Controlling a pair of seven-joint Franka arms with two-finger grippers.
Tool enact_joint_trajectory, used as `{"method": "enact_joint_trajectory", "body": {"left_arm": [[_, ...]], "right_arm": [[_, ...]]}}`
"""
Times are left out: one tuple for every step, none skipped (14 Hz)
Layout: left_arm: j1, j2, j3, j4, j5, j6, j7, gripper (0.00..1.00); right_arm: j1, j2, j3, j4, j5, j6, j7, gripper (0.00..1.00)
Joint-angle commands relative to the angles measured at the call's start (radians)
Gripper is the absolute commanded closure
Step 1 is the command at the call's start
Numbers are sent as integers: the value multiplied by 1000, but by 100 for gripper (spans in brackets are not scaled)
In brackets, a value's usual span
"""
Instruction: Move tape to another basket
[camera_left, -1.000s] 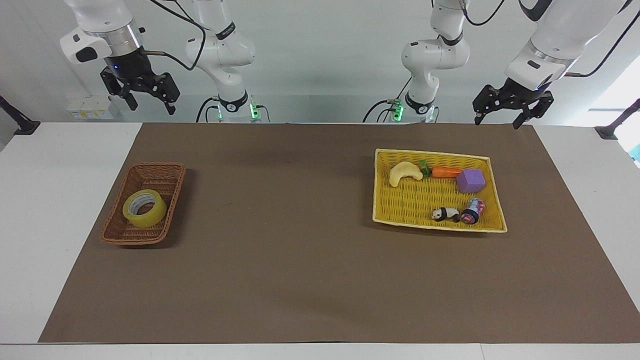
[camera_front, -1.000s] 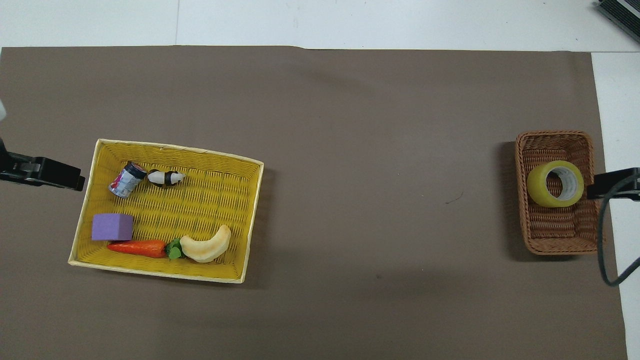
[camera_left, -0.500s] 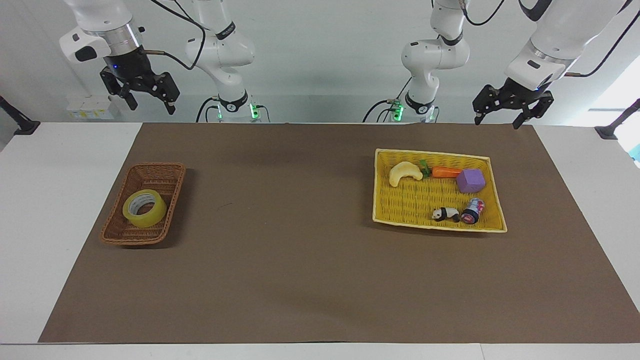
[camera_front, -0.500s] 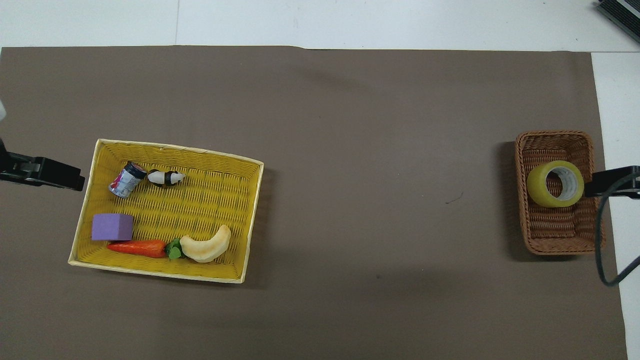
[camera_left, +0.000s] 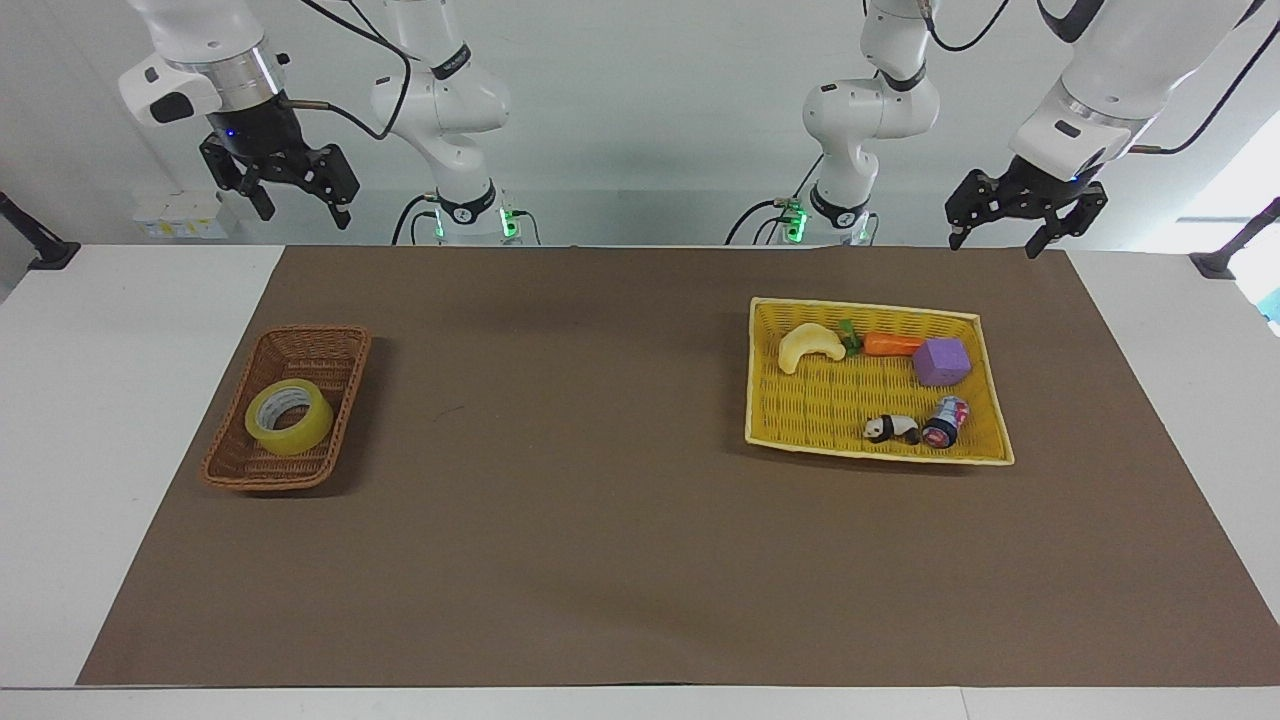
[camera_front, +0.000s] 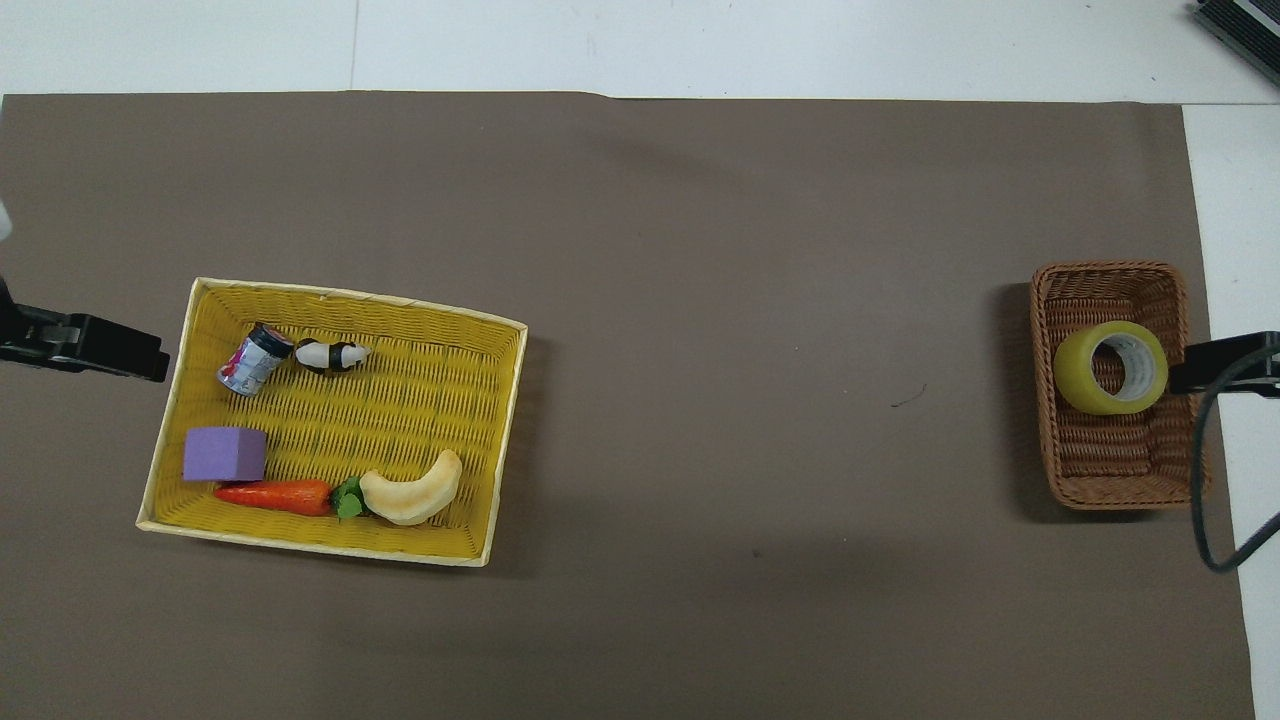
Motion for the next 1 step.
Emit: {"method": "enact_joint_trajectory", "body": {"left_arm": [[4, -4, -2, 7, 17, -17, 15, 0]], "right_arm": [[-12, 1, 1, 7, 24, 1, -27, 0]]}}
